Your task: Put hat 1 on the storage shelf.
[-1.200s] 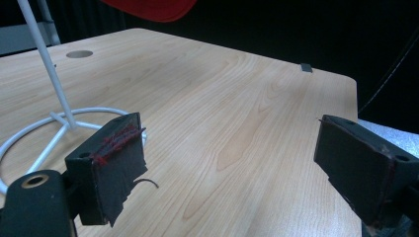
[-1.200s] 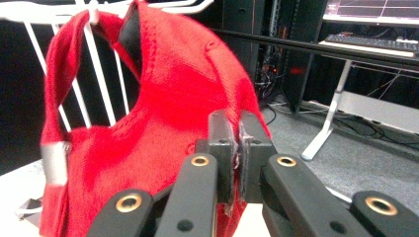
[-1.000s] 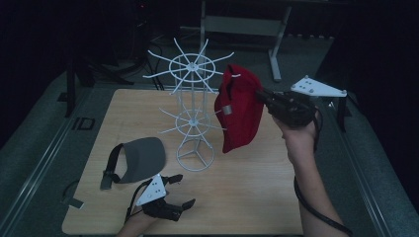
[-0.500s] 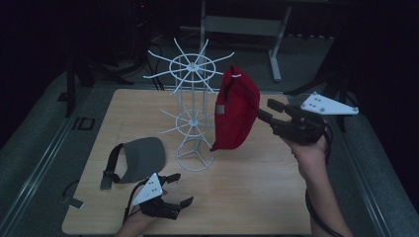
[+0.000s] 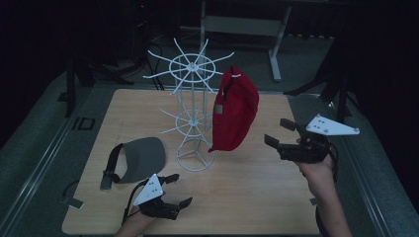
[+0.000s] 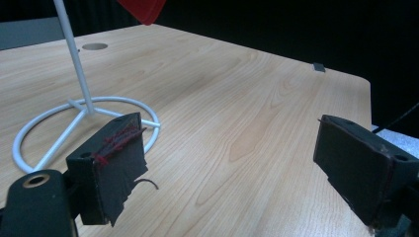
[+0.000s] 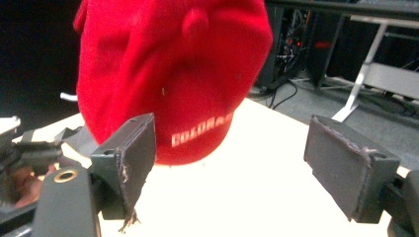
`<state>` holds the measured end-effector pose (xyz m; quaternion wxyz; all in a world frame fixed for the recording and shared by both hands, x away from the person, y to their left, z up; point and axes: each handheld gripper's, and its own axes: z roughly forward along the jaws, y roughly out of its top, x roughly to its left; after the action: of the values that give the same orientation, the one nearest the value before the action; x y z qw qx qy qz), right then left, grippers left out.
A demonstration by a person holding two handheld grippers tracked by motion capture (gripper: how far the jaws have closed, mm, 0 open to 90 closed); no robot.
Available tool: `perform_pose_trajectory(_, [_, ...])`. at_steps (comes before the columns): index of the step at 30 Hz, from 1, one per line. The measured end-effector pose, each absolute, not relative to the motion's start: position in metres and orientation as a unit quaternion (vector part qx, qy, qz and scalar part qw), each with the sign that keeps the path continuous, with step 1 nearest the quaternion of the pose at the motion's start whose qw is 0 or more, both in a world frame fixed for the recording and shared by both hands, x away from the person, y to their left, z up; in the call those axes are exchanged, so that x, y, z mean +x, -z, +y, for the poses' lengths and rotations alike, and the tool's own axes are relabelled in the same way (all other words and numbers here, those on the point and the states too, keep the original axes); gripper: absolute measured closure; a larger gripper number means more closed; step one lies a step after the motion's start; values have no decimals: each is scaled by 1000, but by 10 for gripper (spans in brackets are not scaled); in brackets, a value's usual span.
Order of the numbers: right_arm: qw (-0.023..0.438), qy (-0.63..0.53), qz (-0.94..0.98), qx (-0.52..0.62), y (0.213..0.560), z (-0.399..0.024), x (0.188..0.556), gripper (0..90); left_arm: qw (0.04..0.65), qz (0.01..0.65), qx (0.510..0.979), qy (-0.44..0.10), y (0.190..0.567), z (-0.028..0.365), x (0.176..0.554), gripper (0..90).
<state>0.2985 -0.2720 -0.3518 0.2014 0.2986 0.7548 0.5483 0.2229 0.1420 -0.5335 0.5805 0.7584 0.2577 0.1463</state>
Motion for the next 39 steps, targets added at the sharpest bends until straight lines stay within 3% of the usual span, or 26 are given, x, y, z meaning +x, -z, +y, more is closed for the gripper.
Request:
perform_pose_trajectory(9, [183, -525, 758, 342, 411, -291, 297, 185, 568, 264, 765, -150, 537, 147, 222, 129])
perform_pose_trajectory(16, [224, -485, 763, 364, 451, -305, 297, 175, 561, 272, 768, -150, 542, 149, 222, 130])
perform_pose_trajectory(24, [223, -455, 768, 391, 492, -322, 295, 177, 554, 280, 767, -164, 545, 155, 223, 130])
perform_pose_trajectory(39, [264, -452, 739, 425, 527, -354, 275, 178, 560, 306, 750, -175, 546, 181, 215, 130])
